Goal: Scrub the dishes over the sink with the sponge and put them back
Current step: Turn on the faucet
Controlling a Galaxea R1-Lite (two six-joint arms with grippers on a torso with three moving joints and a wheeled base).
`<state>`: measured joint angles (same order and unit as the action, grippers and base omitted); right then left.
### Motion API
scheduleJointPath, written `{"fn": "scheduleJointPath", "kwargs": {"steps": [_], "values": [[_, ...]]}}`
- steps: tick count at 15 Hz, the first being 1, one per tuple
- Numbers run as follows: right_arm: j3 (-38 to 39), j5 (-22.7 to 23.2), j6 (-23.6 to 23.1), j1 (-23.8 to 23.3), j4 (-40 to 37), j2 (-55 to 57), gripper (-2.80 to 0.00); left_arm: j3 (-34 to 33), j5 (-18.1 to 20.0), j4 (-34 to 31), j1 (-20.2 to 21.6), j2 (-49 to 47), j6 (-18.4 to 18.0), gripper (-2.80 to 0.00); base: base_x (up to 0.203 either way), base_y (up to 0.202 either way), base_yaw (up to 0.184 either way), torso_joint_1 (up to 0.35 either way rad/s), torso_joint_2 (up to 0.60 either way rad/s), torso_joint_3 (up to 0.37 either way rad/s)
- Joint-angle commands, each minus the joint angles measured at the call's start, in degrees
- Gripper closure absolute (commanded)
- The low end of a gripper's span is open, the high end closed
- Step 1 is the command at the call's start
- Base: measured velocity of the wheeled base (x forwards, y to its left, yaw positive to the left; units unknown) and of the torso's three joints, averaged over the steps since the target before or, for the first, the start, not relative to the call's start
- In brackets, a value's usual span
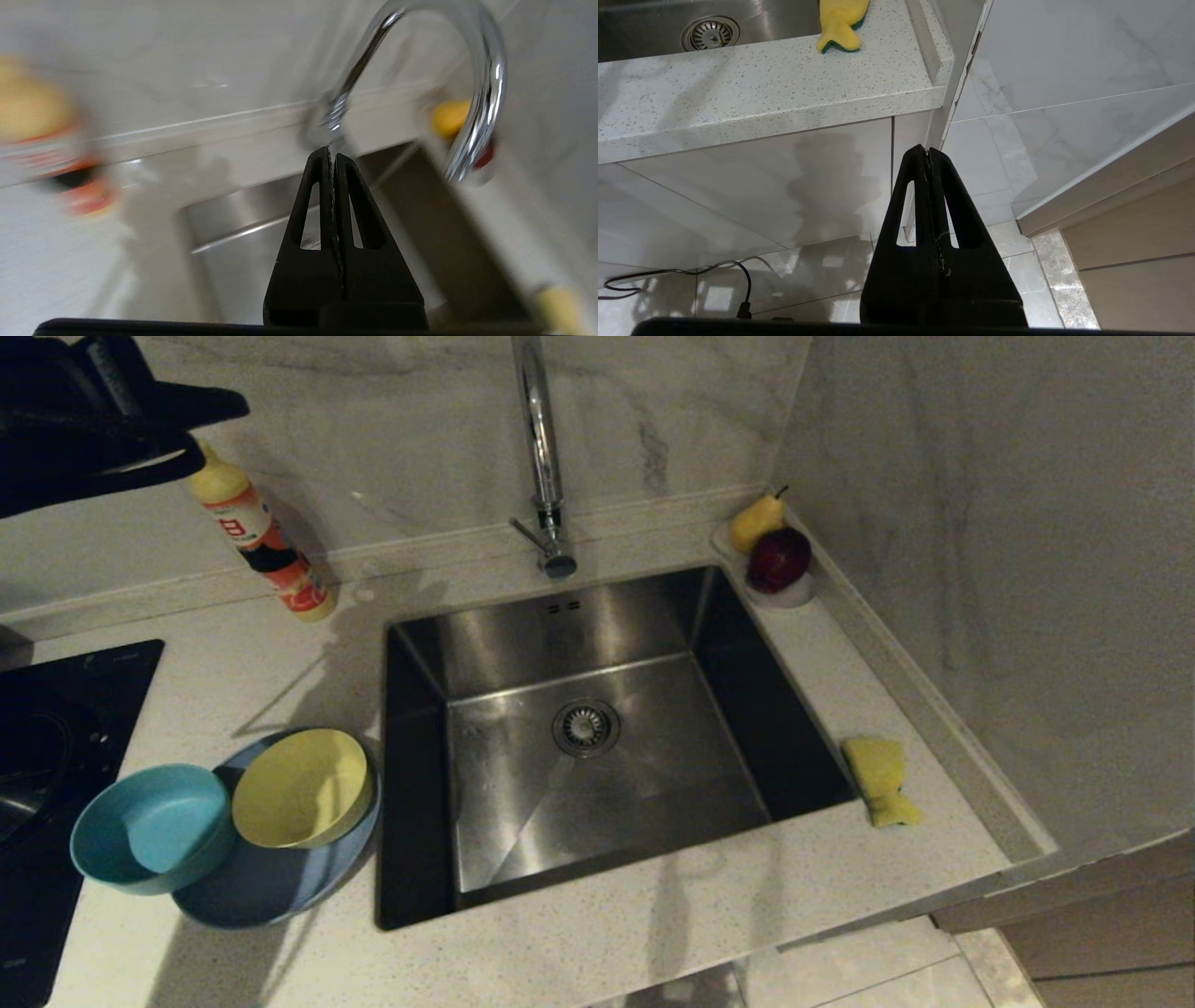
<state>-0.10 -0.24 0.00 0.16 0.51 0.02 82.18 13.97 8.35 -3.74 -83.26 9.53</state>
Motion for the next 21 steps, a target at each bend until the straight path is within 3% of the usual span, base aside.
{"fn": "scheduleJointPath", "kwargs": {"steps": [1, 6, 10, 17, 21], "values": [[0.0, 0.0, 0.0, 0.0, 0.0, 0.0, 0.0, 7.9, 0.0, -0.2, -2.4, -11.6, 3.4, 0.0, 0.0, 0.0, 0.0, 0.0, 0.0, 0.0], [0.0, 0.0, 0.0, 0.0, 0.0, 0.0, 0.0, 17.3, -5.2, -1.2, -6.8, -21.9, 7.9, 0.0, 0.0, 0.0, 0.0, 0.0, 0.0, 0.0], [0.0, 0.0, 0.1, 0.0, 0.0, -0.1, 0.0, 24.8, -10.4, -0.9, -7.5, -29.6, 8.9, 0.0, 0.0, 0.0, 0.0, 0.0, 0.0, 0.0], [0.0, 0.0, 0.0, 0.0, 0.0, 0.0, 0.0, 25.8, -10.3, 6.2, -8.2, -35.4, 17.5, 0.0, 0.0, 0.0, 0.0, 0.0, 0.0, 0.0], [0.0, 0.0, 0.0, 0.0, 0.0, 0.0, 0.0, 25.8, -9.9, 12.2, -8.8, -37.6, 18.2, 0.0, 0.0, 0.0, 0.0, 0.0, 0.0, 0.0]]}}
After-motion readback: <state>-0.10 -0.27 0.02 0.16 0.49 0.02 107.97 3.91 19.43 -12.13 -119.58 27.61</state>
